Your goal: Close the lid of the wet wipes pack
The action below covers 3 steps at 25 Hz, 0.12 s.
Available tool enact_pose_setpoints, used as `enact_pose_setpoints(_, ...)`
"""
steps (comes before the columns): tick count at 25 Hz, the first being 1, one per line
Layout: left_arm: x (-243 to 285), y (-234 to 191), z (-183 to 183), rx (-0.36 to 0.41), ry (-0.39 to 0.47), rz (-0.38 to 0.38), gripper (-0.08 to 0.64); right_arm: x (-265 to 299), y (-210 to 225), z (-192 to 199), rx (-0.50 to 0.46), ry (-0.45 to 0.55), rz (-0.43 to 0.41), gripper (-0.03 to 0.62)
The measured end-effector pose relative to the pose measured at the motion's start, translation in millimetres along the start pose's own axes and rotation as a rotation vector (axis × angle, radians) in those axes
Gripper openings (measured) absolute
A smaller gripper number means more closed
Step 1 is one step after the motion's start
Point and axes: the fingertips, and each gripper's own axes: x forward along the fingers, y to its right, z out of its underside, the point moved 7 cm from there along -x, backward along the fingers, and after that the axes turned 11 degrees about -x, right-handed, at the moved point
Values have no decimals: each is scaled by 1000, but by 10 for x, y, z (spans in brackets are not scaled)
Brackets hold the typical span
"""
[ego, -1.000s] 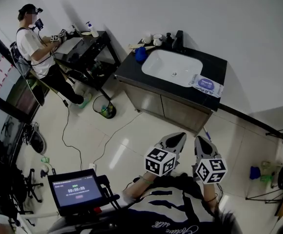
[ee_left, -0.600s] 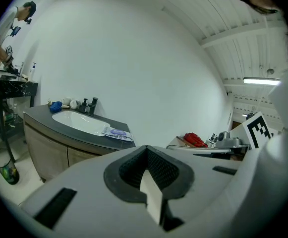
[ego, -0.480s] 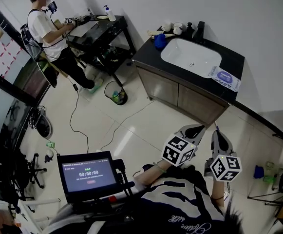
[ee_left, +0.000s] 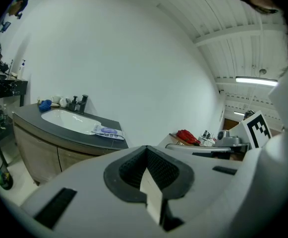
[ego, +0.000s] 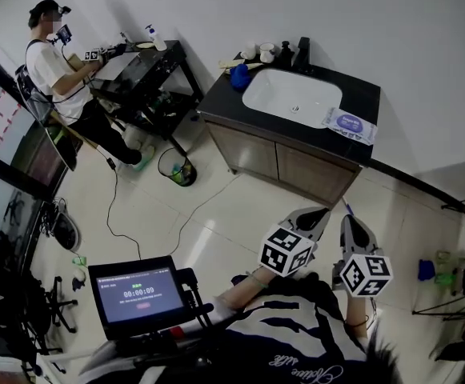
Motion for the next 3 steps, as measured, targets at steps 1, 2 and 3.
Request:
enact_pose_setpoints(1,-5,-4,-1,-2,2,-4,0,3,-1,0,-1,-2,-4,-6)
enact_pose_setpoints(2,-11,-10,-3,-4,5,-9,0,7,-3,0,-3,-4,-7,-6)
enact_pose_setpoints(3,-18,-16,-5,-7,7,-14,0,11,-4,0,-4,-5,-11,-6)
